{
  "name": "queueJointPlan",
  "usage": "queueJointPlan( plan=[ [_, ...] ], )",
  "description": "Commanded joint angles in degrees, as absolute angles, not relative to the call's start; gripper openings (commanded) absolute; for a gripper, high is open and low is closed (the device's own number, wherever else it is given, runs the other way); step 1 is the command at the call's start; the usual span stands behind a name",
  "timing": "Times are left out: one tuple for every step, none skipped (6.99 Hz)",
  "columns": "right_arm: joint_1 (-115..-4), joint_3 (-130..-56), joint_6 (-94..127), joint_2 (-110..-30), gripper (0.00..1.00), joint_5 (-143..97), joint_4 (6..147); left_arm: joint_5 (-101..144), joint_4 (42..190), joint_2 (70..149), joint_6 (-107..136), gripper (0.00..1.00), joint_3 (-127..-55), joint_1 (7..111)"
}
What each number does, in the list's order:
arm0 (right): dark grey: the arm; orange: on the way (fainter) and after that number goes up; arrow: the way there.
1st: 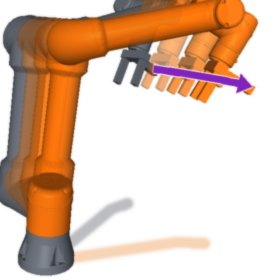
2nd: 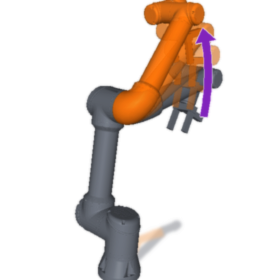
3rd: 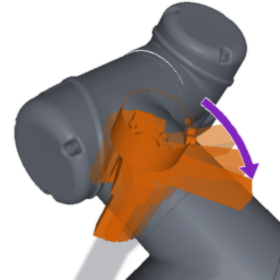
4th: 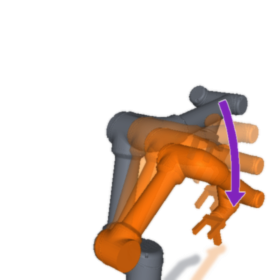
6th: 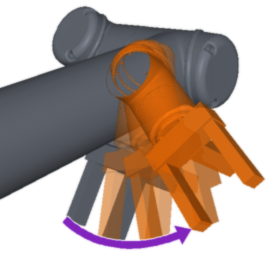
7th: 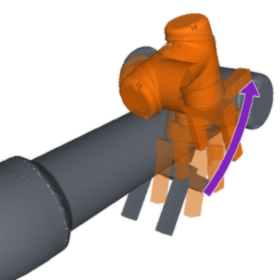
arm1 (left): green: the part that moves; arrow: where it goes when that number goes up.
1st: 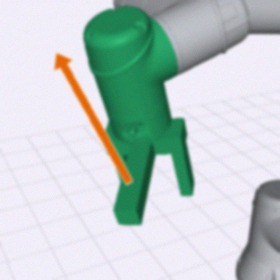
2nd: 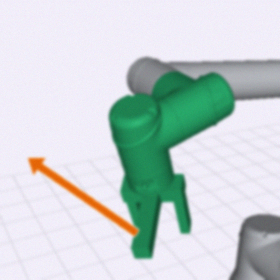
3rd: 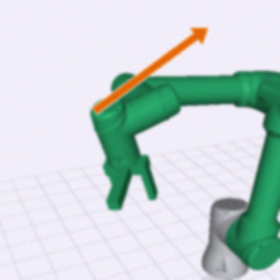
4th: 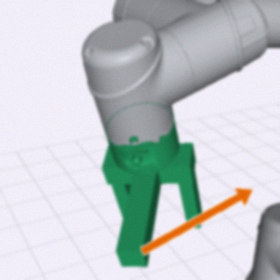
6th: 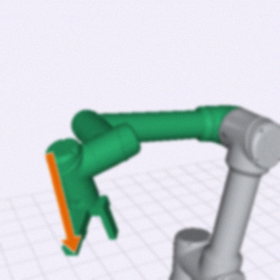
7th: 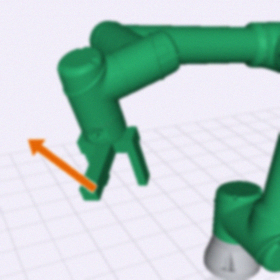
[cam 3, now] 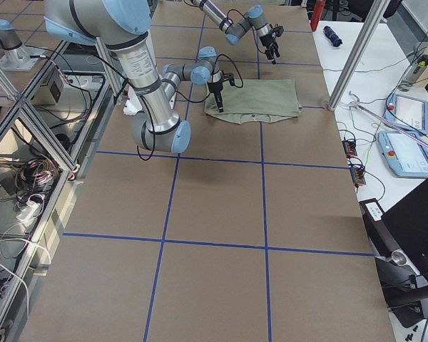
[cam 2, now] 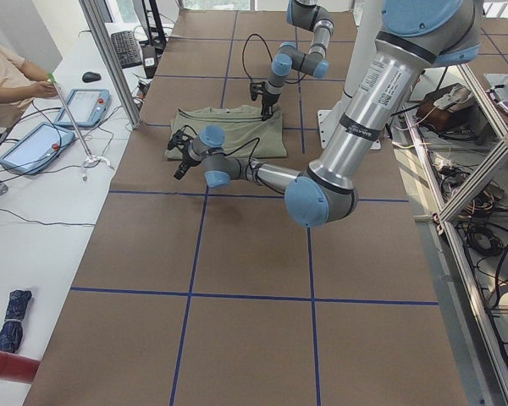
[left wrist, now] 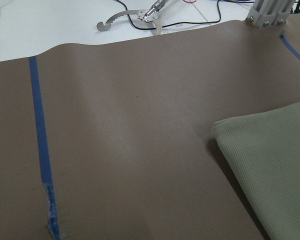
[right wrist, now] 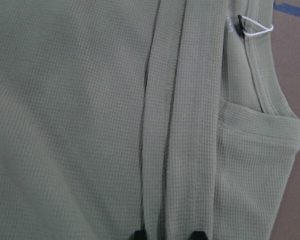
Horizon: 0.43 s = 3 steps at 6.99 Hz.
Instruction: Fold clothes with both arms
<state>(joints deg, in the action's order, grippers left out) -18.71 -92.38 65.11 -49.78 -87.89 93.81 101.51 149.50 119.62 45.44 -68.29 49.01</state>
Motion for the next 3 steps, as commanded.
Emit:
queueJointPlan(
  plan=[
    [-19.4, -93.2, 63.9, -49.9, 0.0, -87.9, 94.6, 101.5, 149.5, 119.6, 45.4, 1.0, -68.3, 49.0],
    [-19.9, -94.7, 63.9, -50.3, 0.0, -88.0, 96.2, 101.4, 149.5, 119.6, 45.5, 1.0, -68.3, 48.8],
    [-20.2, -98.5, 63.9, -51.8, 0.0, -88.0, 98.9, 101.4, 149.5, 119.6, 45.6, 1.0, -68.3, 48.5]
  ],
)
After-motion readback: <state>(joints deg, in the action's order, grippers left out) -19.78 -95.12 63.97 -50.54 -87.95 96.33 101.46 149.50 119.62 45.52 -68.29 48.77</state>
